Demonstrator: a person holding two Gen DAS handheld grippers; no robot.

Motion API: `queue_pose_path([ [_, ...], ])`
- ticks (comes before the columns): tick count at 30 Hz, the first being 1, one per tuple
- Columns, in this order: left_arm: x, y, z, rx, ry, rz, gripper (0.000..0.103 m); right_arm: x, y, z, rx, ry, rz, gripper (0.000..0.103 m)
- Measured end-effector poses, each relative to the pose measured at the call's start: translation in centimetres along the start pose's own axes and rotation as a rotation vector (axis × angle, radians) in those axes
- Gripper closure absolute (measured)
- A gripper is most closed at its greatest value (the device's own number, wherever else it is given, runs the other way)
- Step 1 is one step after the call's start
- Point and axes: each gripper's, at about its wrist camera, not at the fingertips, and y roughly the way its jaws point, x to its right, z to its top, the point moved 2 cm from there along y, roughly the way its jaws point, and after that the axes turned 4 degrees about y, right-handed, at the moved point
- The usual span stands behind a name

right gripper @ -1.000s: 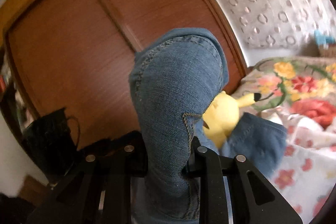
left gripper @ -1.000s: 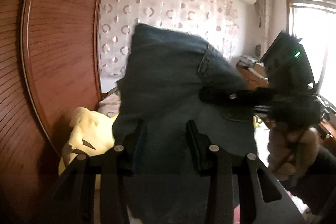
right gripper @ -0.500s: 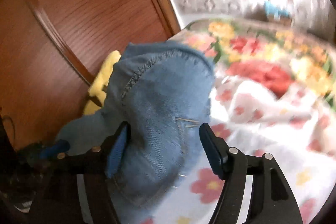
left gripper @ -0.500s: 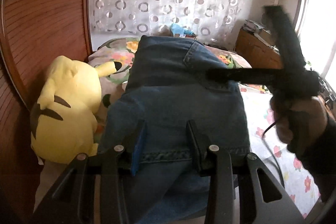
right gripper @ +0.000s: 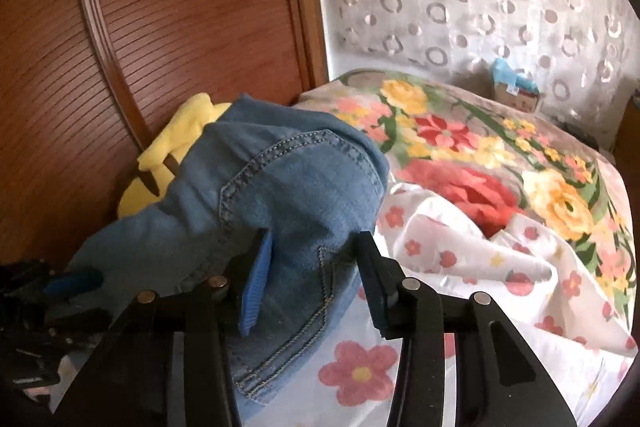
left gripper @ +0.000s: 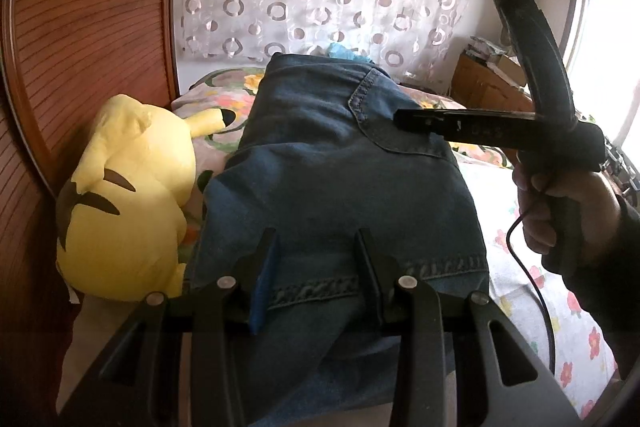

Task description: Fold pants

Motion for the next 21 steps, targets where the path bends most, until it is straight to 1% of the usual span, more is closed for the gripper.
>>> queue_pose_path([
  [4,0.0,-0.4,0.0,-0.003,0.009,0.022,0.066,0.0,-1.5,-0.4,0.010,0.029,0.008,0.060],
  [7,0.2,-1.6,0.2,0.011,-0.005,0.009,0.066,-1.0,-3.9,-0.8,0.045,0.011,0.010,0.060],
  [12,2.1,-4.3,0.6,0.048,0.036,0.028,0.065,-2.5,-9.4,-1.8,0.122,0.005,0.041,0.060],
  [15,3.3,-5.8,0.8,0.064,0.052,0.027,0.066,-2.8,-12.0,-2.5,0.146,0.015,0.055,0.060],
  [21,6.2,-9.0,0.8,0.100,0.095,0.020,0.065,-3.4,-17.5,-4.4,0.206,0.008,0.024,0.060],
])
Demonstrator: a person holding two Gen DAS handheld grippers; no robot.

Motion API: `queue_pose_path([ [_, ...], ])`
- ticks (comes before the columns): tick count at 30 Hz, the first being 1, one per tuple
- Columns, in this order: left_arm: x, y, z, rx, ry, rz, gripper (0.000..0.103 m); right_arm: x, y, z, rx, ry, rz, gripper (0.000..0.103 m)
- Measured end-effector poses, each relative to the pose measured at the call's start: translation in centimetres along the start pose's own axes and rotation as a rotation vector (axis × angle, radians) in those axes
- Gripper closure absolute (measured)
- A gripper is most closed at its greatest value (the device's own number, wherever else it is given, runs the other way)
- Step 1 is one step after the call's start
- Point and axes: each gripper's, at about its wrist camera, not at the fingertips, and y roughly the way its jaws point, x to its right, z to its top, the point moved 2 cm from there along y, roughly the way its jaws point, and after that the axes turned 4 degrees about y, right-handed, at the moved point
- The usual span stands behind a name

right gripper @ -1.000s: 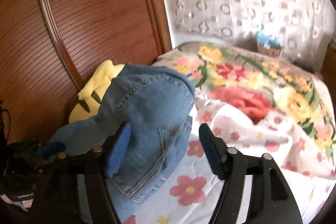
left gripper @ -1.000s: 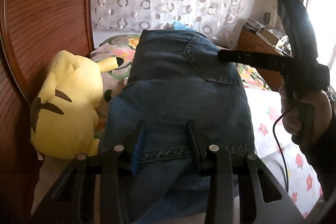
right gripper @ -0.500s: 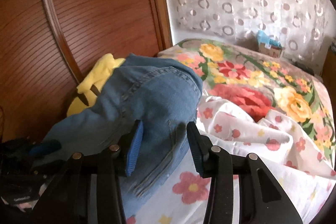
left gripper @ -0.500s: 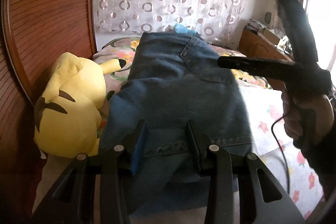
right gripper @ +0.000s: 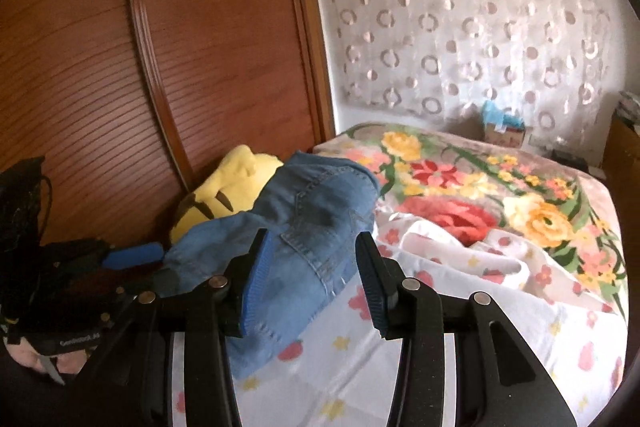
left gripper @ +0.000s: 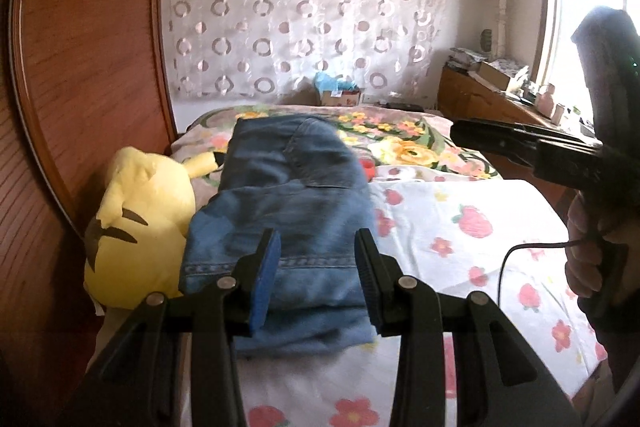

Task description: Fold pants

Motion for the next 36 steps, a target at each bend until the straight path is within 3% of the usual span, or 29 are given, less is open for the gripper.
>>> queue_pose_path([
  [10,4.3,-4.7,0.0,0.052,0.058,-0.014,0.065,-0.6,-7.3,-2.8,0.051,0.008,-0.079,0.060],
  [13,5.4,-5.8,-0.2,0.060,0.066,-0.016,0.065,-0.9,-9.2,-3.8,0.069,0.015,-0.095,0.047],
  [18,7.3,-7.7,-0.9,0.080,0.084,-0.019,0.065,-1.6,-12.5,-5.7,0.108,0.019,-0.128,0.038],
  [25,9.6,-9.8,-2.0,0.111,0.097,-0.019,0.065,-1.7,-16.3,-8.6,0.130,0.052,-0.156,0.032],
  [30,11.4,-11.3,-2.9,0.126,0.096,-0.047,0.065,-1.6,-19.7,-10.4,0.164,0.083,-0.237,0.023],
  [36,12.6,-13.1,-4.1,0.133,0.086,-0.049,0.065,-1.3,-24.0,-12.6,0.210,0.126,-0.338,0.020],
])
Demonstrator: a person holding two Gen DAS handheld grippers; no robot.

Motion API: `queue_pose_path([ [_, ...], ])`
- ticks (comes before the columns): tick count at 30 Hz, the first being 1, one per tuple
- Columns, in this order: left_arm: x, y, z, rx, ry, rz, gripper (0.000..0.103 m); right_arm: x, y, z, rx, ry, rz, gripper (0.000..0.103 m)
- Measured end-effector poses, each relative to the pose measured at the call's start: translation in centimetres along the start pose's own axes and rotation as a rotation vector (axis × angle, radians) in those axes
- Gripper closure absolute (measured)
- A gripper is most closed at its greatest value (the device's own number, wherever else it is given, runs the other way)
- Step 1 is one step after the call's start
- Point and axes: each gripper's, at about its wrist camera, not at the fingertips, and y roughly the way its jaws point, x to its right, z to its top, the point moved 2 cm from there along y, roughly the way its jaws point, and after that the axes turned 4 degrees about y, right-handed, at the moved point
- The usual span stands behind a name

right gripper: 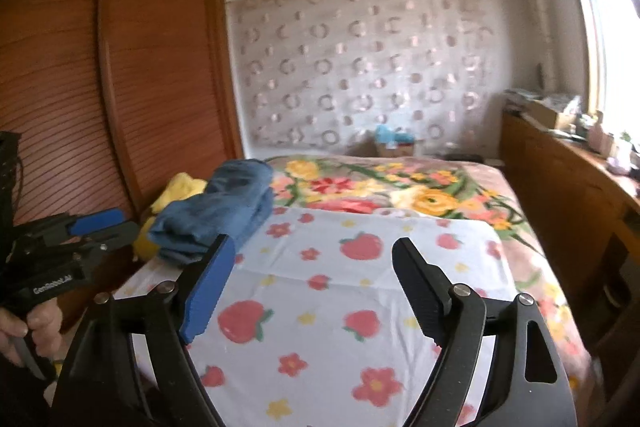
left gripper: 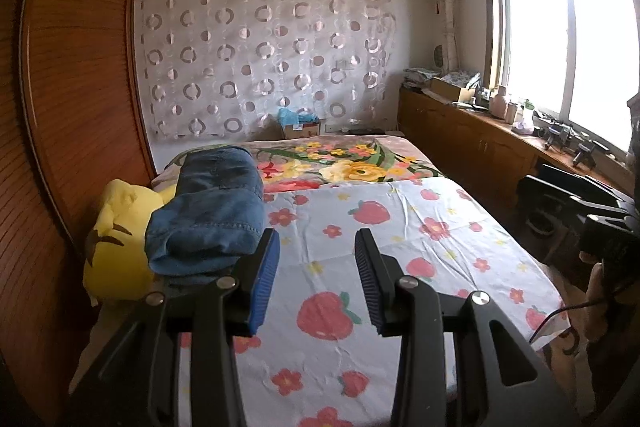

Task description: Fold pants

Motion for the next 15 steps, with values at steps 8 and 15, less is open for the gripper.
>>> queue_pose_path([
  [8,0.9,-1.3,-0.5,0.005,0.006,0.031,0.064,1.1,-2.9,-0.9,0.038,0.005,-0.026,0.020],
  [15,0.7,-1.8,-0.8,0.005,-0.001,0.047,0.064,1.1,-3.3,-1.4,0.034,0.011,-0.025,0.020],
])
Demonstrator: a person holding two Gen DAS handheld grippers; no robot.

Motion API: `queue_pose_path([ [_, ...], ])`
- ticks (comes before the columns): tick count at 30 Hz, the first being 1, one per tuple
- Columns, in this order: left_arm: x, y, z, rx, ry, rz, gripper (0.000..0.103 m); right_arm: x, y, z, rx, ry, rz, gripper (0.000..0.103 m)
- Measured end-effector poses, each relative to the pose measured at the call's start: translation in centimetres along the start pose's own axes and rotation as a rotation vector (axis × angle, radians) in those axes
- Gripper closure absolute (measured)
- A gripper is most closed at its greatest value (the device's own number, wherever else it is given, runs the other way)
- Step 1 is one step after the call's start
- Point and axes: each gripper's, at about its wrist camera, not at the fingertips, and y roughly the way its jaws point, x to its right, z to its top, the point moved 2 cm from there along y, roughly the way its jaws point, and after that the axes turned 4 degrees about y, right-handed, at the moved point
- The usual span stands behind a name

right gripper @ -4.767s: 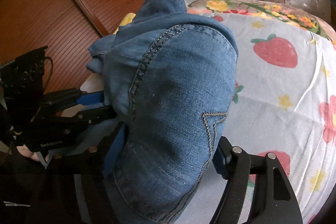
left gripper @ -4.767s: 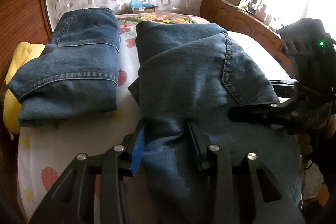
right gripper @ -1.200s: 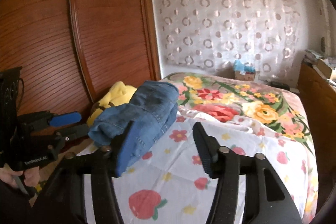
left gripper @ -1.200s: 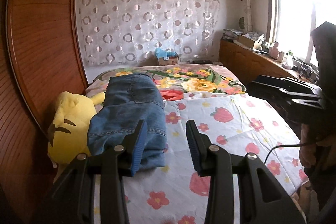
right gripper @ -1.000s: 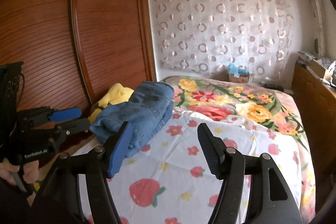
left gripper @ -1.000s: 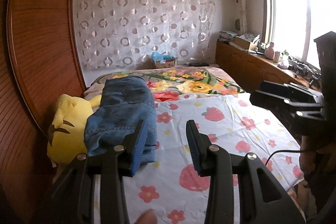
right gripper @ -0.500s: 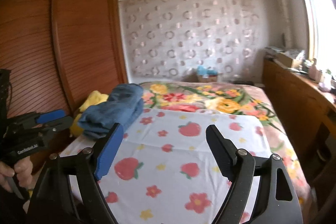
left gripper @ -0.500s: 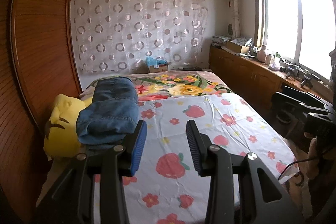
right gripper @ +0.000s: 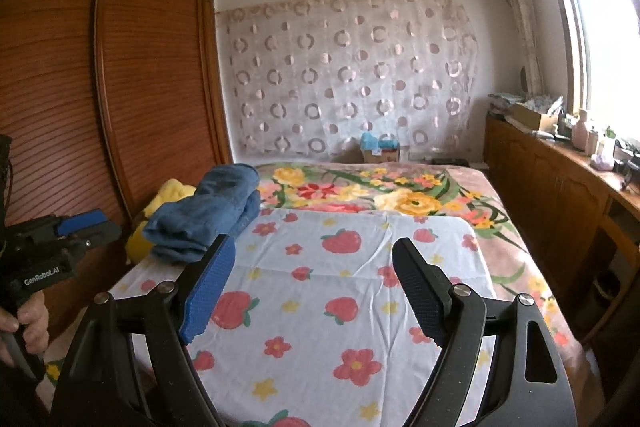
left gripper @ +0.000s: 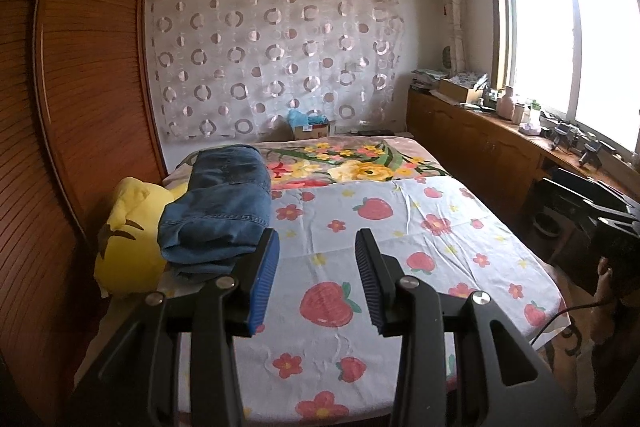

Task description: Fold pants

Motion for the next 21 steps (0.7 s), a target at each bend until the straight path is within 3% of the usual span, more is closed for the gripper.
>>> queue_pose_path([
  [21,0.20,-0.23,0.04,-0.002,-0.004,-0.002,0.063,0.03,-0.22,-0.34,0.000,0.001,-0.011,0.020],
])
